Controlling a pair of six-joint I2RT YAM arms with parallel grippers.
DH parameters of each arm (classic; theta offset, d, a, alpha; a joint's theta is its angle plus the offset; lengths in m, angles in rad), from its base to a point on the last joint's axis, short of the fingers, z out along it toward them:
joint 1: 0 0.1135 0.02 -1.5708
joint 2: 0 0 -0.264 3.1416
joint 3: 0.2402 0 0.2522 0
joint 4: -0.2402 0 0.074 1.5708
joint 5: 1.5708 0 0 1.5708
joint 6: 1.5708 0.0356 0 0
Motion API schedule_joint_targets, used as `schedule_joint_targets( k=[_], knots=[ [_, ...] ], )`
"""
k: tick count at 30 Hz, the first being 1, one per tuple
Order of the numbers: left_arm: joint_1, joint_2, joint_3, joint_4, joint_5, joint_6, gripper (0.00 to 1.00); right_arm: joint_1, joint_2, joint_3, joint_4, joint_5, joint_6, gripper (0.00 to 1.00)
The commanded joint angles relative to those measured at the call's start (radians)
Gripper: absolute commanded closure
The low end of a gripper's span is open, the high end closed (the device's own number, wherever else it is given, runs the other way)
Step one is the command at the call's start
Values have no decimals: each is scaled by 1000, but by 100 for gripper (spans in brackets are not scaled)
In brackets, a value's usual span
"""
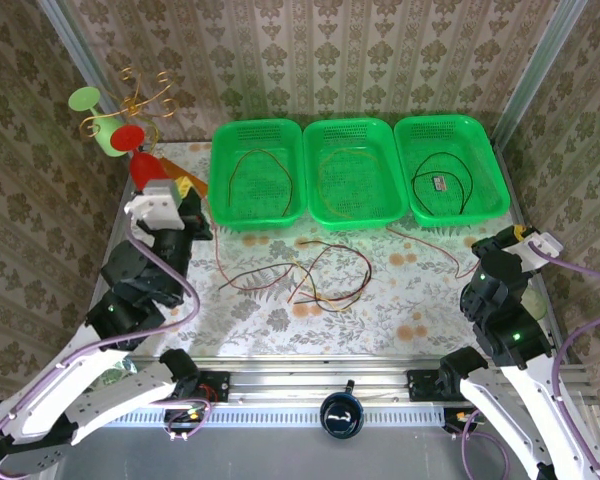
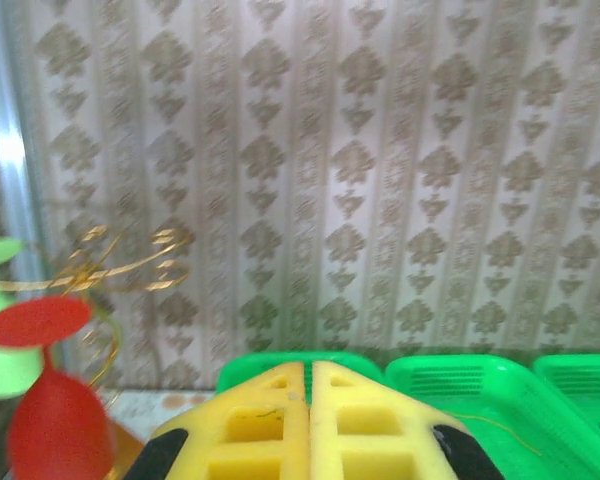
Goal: Untangle the cables
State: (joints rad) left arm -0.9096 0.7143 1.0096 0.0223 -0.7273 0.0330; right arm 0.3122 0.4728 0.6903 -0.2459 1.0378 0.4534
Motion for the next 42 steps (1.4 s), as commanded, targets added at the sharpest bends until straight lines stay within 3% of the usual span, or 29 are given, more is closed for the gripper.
schedule_joint_targets(
  k=[1, 5, 11, 19, 22, 26, 31, 36, 42],
  knots=[
    [-8, 54, 108, 88, 143, 115, 100, -3, -11, 26, -10, -13, 45, 100],
    [-8, 154, 233, 122, 169, 222, 100, -3, 1, 37, -6, -44, 45, 100],
    [-8, 308, 422, 145, 294, 375, 100, -4, 4, 46, -49, -63, 109, 100],
    [32, 523, 688, 198, 339, 544, 100, -4, 10, 69, -91, -113, 187, 100],
    [130, 604, 784, 225, 374, 510, 100, -4, 16, 78, -107, -126, 220, 100],
    [277, 723, 961, 183, 488, 341, 100, -2, 26, 103, -130, -155, 242, 100],
    [369, 888, 1225, 107, 559, 292, 100, -3, 24, 124, -144, -156, 240, 100],
    [417, 959, 1200, 110, 531, 367, 100, -2, 21, 133, -155, -156, 239, 100],
    [515, 974, 944, 120, 537, 305, 100, -3, 20, 134, -155, -156, 249, 100]
  ],
)
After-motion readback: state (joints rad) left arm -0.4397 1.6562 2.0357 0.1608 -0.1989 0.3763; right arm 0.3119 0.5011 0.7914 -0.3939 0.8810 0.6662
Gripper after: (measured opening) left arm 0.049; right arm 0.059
